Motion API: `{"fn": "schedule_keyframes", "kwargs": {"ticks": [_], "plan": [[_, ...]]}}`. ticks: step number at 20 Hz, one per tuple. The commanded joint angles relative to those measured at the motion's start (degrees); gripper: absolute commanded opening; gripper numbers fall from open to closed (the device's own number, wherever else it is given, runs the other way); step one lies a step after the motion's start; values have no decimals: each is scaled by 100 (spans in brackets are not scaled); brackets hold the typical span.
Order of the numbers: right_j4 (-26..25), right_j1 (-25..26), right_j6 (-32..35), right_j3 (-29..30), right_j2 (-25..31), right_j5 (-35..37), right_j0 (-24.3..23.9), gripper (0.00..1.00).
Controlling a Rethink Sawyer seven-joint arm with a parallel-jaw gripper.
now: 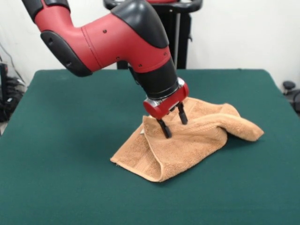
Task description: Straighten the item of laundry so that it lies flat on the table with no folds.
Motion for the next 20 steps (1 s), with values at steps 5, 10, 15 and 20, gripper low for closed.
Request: {"fn": "schedule_keyframes", "kwargs": {"ticks": [5,10,15,20], "plan": [[-377,-22,-1189,197,310,-191,242,100],[-338,-30,-1079,140,331,-137,322,100],[-418,-69,-1040,149,279,-109,344,0],[-398,-92,-999,216,339,-135,358,0]]}}
